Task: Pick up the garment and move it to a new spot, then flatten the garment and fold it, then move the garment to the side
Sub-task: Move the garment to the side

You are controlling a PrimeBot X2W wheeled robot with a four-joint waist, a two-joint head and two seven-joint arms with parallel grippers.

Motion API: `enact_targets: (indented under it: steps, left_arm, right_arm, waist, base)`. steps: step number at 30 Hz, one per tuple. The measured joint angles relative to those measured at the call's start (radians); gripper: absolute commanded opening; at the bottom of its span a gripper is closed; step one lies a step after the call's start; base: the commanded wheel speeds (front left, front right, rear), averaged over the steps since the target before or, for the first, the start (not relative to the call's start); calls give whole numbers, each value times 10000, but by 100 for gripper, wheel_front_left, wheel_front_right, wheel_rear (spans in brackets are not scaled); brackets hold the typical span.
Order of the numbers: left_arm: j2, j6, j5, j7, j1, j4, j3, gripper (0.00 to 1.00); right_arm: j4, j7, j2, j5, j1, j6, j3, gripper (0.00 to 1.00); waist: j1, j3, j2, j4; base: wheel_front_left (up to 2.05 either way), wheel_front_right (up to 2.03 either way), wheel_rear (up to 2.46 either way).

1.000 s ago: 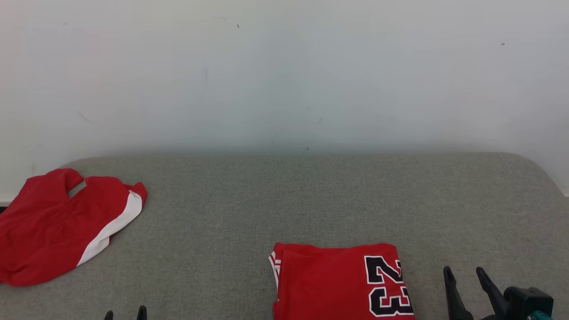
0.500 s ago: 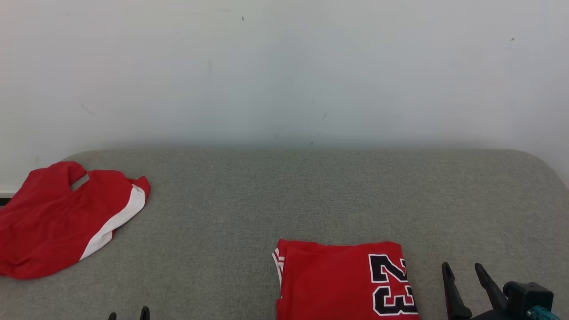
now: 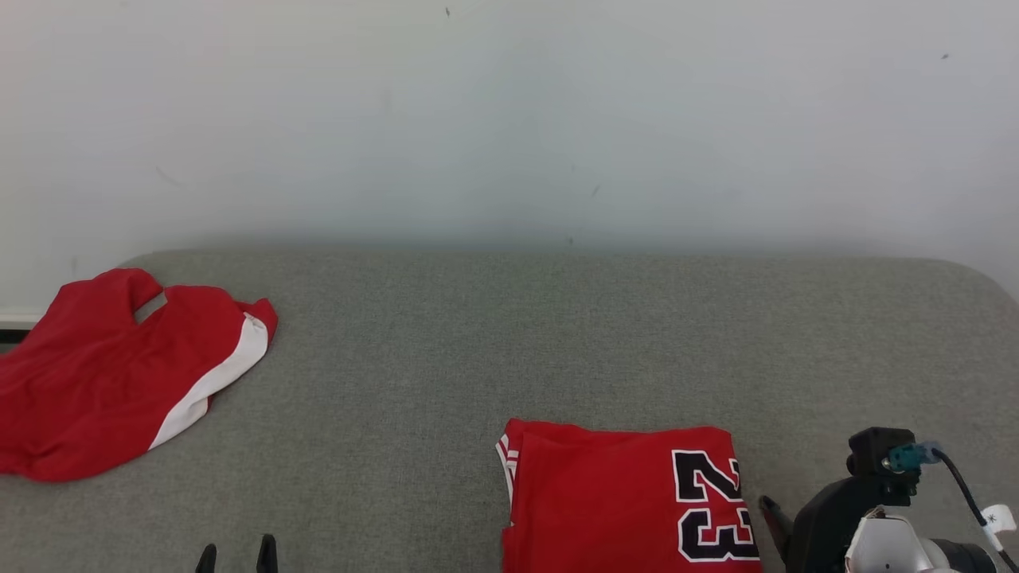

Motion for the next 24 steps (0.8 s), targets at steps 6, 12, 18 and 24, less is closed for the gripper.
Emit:
enact_targets:
  steps: [6, 12, 18, 24]
  left_arm:
    - [-8, -10, 6, 0, -128, -52, -236, 100]
    - [-31, -10, 23, 0, -171, -88, -236, 100]
    - [-67, -10, 84, 0, -171, -205, -228, 100]
    - [-105, -10, 90, 0, -277, -357, -213, 100]
  right_arm:
    - [504, 593, 2, -556, -368, 0, 6, 100]
    - [1302, 522, -2, -648, -457, 0, -146, 100]
    - [2080, 201, -2, -537, -841, 0, -127, 100]
    - [2757, -61, -25, -700, -1422, 0, 146, 0]
  waist:
    - [1, 230, 1, 332]
    - [1, 459, 1, 766]
    - [0, 734, 1, 986]
    - [0, 1039, 1, 1088]
  base:
    - [0, 0, 0]
    - [0, 0, 0]
    - [0, 0, 0]
    - [0, 0, 0]
